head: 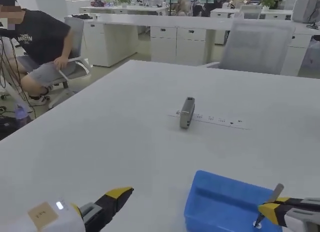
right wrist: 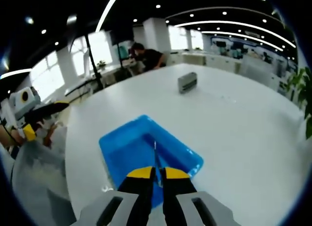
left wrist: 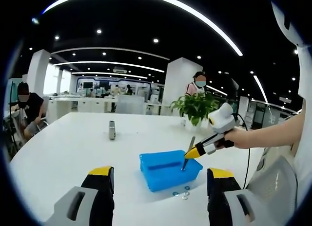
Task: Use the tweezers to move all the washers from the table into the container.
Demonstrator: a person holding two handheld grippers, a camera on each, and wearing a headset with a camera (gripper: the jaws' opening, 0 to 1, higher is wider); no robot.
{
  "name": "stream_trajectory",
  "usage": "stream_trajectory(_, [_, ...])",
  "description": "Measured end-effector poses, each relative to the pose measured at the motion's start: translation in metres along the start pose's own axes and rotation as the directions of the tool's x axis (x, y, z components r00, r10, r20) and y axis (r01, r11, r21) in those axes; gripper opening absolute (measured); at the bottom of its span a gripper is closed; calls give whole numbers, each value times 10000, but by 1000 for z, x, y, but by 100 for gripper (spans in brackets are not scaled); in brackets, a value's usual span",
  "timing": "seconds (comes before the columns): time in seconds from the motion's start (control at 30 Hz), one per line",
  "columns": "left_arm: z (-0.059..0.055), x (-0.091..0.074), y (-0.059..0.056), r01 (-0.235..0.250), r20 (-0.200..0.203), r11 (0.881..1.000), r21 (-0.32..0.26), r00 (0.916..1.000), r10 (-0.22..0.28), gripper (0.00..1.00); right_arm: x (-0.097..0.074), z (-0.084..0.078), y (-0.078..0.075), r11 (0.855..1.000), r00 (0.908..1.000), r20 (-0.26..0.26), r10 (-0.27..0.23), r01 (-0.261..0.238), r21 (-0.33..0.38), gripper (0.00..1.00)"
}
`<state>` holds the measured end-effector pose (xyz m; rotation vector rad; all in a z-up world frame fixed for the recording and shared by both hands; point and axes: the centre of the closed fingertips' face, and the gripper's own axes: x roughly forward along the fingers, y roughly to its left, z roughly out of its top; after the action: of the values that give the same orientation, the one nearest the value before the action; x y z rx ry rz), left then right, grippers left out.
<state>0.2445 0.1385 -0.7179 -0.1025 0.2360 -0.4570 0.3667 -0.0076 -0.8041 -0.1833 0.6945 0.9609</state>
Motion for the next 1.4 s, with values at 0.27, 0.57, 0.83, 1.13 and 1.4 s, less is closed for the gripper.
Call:
stream_trajectory(0.27, [0,0,-1,54,-13,10000,-14,10000,-54,80,-3,2,-3,9999,9998,223,-14,10,169,3])
stream_trajectory(0.57, [-1,-1,0,13,-60,10000,-77,10000,-13,79,-17,15,15,9998,9978,644,159,-165,97,3])
stream_trajectory(0.83, [-3,-1,0,54,-138,9999,-117,9999,-55,77,-36,25,45,9985,9935,991,553,-550,-55,3])
stream_trajectory(1.13, [-6,0,-1,85,-334,10000,-10,9994,-85,75,-38,10,81,9819,9884,-8,1520,-1511,-1139,1])
stream_trajectory(1.4, [-8,0,-1,99,-473,9999,65,9988,-95,73,-20,-15,88,9609,9727,-1307,1915,-2130,-1768,2])
